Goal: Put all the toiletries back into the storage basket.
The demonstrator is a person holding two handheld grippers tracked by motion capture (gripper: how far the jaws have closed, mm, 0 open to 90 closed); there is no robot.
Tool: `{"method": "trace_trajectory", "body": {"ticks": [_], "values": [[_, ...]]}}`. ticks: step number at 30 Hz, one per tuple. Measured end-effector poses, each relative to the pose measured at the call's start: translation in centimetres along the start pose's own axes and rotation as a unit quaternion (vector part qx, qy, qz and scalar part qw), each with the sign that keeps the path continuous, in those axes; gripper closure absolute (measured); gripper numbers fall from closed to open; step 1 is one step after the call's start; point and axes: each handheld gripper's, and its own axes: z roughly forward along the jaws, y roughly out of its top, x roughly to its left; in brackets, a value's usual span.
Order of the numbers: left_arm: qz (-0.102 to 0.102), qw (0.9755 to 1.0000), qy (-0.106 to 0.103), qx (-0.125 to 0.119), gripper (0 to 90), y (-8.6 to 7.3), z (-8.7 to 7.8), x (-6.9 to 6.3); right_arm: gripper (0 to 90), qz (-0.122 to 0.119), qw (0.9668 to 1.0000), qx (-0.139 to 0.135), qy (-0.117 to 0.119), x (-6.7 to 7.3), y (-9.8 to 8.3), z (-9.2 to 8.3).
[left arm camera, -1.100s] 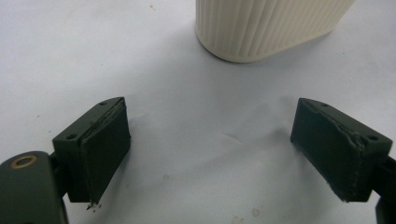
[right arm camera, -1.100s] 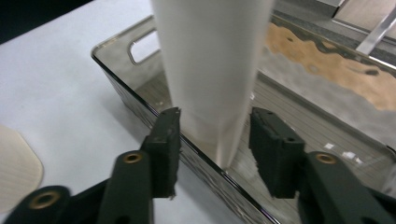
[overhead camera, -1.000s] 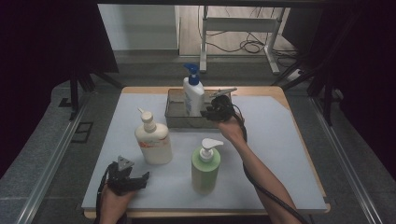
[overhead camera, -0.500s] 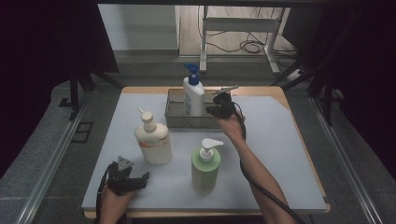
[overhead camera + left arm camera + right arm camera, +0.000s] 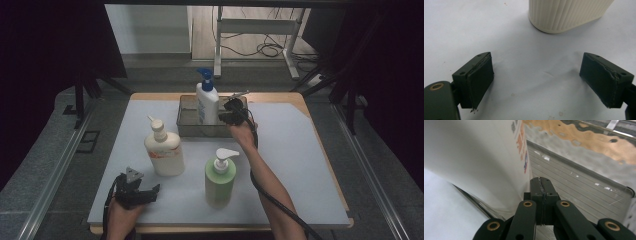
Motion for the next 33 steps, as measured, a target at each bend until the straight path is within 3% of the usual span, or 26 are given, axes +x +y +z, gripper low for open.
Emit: {"method": "trace_trajectory", "body": {"ticks": [17,33], "values": [[-0.001,1.0,0.0,0.0,11.5,0.0,0.0,0.0,90.0,-0.002,0.9997,0.025,0.003,0.3,0.3,1.1],[-0.001,1.0,0.0,0.0,11.5,0.0,0.0,0.0,89.8,-0.012,0.9996,0.025,0.009,1.4,0.9,2.0]]}}
